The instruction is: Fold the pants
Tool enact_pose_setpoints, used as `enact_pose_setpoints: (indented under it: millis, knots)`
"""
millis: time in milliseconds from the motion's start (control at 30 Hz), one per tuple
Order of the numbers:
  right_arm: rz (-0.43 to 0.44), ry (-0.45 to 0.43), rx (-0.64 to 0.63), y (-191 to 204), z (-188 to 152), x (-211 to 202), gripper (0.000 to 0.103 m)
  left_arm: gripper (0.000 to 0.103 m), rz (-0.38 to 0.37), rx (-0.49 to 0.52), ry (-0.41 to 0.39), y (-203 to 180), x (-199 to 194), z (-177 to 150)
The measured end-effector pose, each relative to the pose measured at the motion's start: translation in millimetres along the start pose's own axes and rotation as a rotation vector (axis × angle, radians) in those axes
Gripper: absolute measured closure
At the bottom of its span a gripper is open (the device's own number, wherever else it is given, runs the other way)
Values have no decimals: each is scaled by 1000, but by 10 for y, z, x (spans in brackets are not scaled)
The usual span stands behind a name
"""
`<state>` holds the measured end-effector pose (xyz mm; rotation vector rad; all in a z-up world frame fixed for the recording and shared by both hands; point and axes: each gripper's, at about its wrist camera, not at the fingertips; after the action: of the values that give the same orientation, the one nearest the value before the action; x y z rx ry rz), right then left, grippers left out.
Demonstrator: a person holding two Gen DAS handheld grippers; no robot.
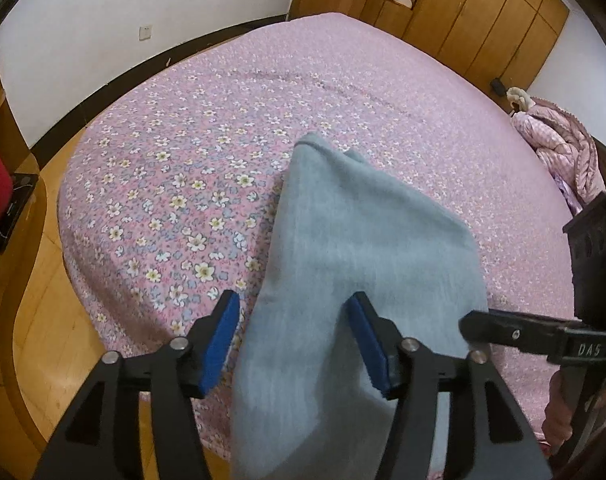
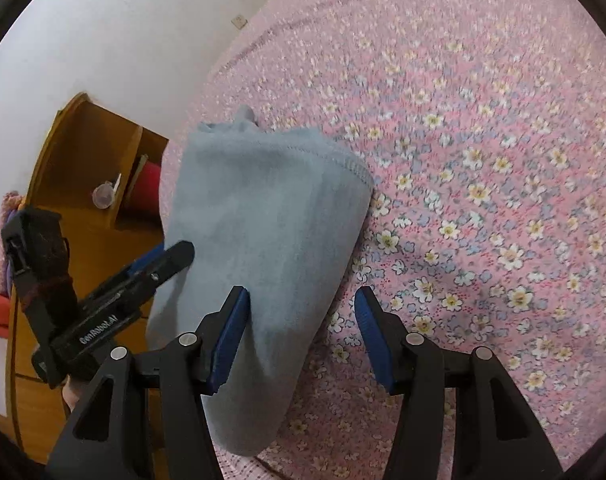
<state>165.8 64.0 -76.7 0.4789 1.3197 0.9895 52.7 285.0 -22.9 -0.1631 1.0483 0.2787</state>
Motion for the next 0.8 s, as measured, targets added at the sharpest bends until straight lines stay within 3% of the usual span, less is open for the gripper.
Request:
enact_pose_setpoints:
  millis: [267, 467, 633, 733, 767, 800]
  knots:
    - [44, -21, -28, -8, -20, 102, 34, 37, -77, -31, 38, 106, 183, 76]
    - [21, -14, -108, 123, -47, 213, 23, 37, -131, -56, 68, 167, 238, 78]
    - [45, -15, -112, 88, -47, 203, 22, 37, -122, -33, 75, 138, 198, 101]
    - [74, -35, -60, 42, -55, 145, 23, 39, -174, -10, 103, 94, 192, 114]
    - [84, -40, -47, 18, -65, 116, 27, 39, -169, 5, 100, 72, 188, 104]
    - [102, -38, -43, 24, -67, 123, 38, 39, -162, 17, 92, 60, 189, 104]
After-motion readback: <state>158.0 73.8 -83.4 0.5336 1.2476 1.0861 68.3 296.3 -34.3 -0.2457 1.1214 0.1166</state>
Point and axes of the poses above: each gripper's, at about its wrist camera, not at the fingertips, and x roughly the way its jaws point, y to its left, z to its top, and after that the axes turned 14 degrees about z, right-handed
